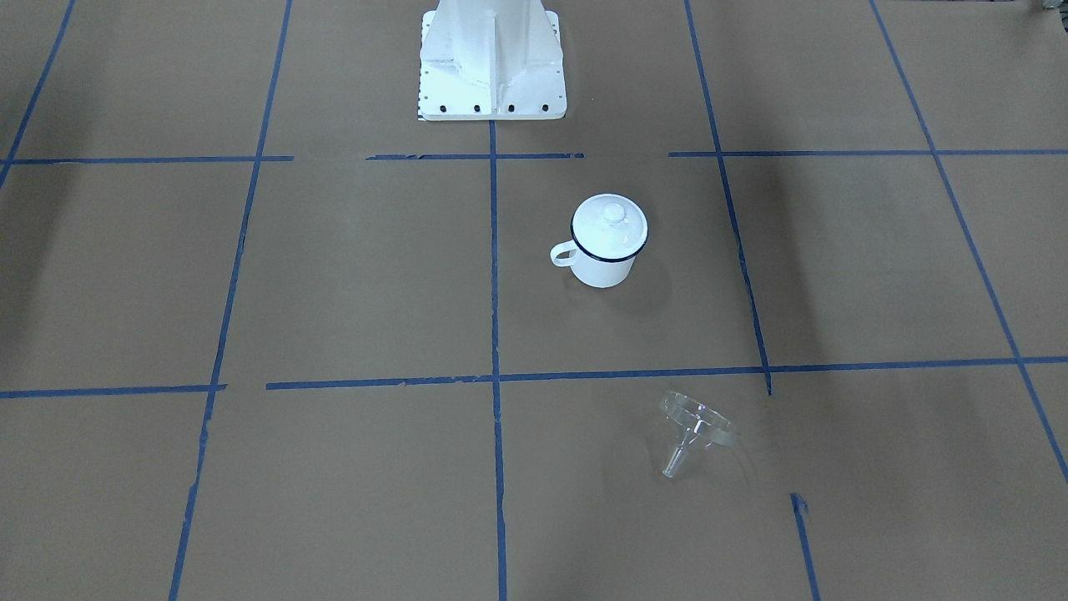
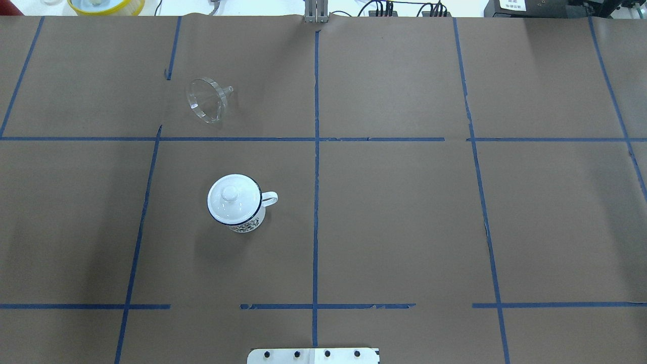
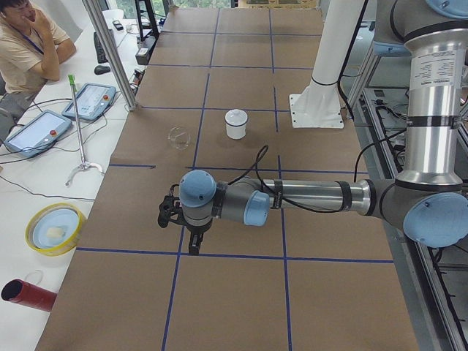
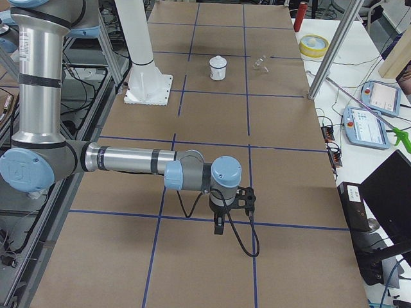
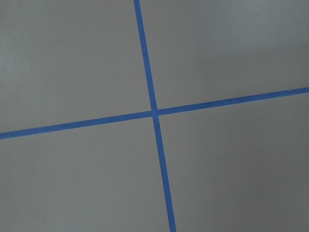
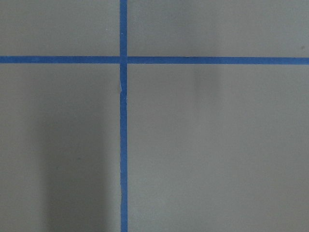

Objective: Place funnel on cup

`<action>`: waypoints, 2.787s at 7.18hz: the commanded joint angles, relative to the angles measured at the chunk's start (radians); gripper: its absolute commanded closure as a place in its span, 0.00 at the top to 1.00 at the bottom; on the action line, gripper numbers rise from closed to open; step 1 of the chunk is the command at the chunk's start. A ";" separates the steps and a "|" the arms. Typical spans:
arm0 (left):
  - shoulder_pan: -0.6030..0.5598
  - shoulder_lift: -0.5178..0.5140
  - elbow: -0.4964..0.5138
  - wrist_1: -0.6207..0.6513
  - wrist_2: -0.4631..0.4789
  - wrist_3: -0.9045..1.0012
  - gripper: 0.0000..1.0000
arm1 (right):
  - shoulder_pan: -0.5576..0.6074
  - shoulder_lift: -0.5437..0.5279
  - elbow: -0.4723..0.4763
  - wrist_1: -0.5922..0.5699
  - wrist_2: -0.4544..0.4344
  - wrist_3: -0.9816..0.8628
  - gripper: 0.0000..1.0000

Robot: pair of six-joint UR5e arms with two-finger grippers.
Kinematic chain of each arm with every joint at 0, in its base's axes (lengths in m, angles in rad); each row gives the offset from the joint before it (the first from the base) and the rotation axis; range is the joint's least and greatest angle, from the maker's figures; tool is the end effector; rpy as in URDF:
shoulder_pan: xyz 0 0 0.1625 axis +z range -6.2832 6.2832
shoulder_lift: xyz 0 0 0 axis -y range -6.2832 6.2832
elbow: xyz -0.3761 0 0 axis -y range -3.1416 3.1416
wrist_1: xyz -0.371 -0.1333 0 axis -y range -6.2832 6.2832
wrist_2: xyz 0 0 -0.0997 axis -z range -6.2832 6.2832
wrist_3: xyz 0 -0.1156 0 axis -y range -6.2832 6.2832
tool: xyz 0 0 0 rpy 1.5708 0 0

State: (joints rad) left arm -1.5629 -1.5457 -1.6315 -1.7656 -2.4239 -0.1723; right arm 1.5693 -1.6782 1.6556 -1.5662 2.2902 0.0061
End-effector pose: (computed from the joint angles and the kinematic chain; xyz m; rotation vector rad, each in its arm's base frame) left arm -0.0425 -0.4761 0.5765 0.1389 0.8650 -0.0555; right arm 0.0565 -0.4288 0.6336 -0.0199 -0.7193 0.0109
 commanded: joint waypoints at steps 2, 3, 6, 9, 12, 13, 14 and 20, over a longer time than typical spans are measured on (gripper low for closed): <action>0.171 -0.120 -0.051 -0.054 0.041 -0.540 1.00 | 0.000 0.000 0.001 0.000 0.000 0.000 1.00; 0.249 -0.129 -0.101 -0.051 0.072 -0.646 1.00 | 0.000 0.000 0.001 0.000 0.000 0.000 1.00; 0.499 -0.263 -0.261 0.082 0.180 -1.048 0.99 | 0.000 0.000 0.001 0.000 0.000 0.000 1.00; 0.746 -0.523 -0.309 0.406 0.247 -1.226 0.99 | 0.000 0.000 0.001 0.000 0.000 0.000 1.00; 0.903 -0.580 -0.311 0.411 0.299 -1.479 0.99 | 0.000 0.000 0.001 0.000 0.000 0.000 1.00; 0.909 -0.585 -0.315 0.413 0.348 -1.492 0.99 | 0.000 0.000 0.001 0.000 0.000 0.000 1.00; 0.920 -0.594 -0.308 0.411 0.377 -1.492 0.99 | 0.000 0.000 0.001 0.000 0.000 0.000 1.00; 0.968 -0.616 -0.254 0.410 0.430 -1.494 0.59 | 0.000 0.000 0.001 0.000 0.000 0.000 1.00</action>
State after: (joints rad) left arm -0.5957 -2.1627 -1.8873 -1.3564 -1.9975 -1.6658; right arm 1.5693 -1.6782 1.6567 -1.5662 2.2902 0.0061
